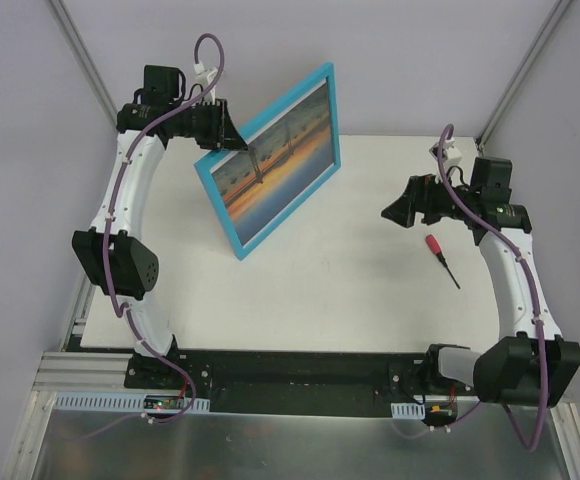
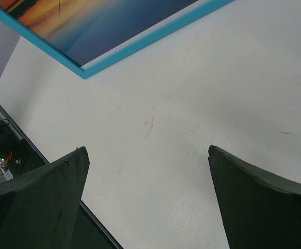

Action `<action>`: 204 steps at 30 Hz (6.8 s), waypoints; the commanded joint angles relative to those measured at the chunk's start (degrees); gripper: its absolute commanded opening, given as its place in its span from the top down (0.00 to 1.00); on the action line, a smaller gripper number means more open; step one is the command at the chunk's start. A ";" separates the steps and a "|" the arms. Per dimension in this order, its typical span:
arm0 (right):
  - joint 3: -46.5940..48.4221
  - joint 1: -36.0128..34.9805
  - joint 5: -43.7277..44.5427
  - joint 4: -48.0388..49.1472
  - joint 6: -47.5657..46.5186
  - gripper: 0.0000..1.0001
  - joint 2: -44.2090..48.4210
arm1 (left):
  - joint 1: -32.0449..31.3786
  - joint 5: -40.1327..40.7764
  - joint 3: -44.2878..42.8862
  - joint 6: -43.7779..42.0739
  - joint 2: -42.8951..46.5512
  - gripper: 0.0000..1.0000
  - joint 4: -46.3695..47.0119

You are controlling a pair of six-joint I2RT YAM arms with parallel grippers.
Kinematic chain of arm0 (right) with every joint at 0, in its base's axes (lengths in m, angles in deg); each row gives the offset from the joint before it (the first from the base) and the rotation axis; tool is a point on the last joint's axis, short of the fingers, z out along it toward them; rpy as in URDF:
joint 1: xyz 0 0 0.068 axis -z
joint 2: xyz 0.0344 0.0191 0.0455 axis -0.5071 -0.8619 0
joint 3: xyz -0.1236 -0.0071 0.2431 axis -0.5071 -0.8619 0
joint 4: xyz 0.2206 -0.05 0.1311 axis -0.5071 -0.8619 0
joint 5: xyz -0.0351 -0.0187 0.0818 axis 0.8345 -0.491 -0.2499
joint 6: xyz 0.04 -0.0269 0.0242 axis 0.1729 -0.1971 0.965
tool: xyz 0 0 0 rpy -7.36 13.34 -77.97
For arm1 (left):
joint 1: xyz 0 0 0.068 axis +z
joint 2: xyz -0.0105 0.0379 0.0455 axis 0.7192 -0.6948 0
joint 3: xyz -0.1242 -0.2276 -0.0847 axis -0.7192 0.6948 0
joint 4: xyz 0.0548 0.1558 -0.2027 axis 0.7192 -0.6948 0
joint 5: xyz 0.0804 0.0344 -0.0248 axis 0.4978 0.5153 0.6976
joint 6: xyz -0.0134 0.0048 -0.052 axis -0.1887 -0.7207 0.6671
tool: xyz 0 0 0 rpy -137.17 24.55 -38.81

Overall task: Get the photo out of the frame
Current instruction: Turn over the photo frame at the center of the board.

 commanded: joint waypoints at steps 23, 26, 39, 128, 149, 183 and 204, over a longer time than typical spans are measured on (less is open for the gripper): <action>-3.72 -0.63 -2.50 10.59 10.41 0.04 -14.21 | 3.16 -10.61 12.93 6.92 1.27 1.00 8.61; -3.81 -1.07 -0.74 10.06 10.15 0.04 -15.45 | 3.25 -11.66 17.58 8.42 2.76 1.00 12.74; -2.93 -2.04 4.45 7.16 8.04 0.04 -19.05 | 3.86 -14.48 38.15 18.61 6.37 1.00 36.21; -1.35 -2.21 16.84 5.05 6.01 0.04 -20.90 | -2.02 16.02 74.12 25.39 10.33 0.49 54.06; -0.82 -1.60 18.60 4.26 5.66 0.04 -20.55 | -9.67 16.29 72.36 25.21 9.19 0.16 53.62; -0.38 0.69 21.59 3.21 5.92 0.05 -20.46 | -13.89 25.33 67.53 20.12 14.28 0.05 46.95; 5.86 0.60 26.16 0.92 1.70 0.08 -29.51 | -13.10 30.17 44.06 9.39 -1.44 0.13 31.22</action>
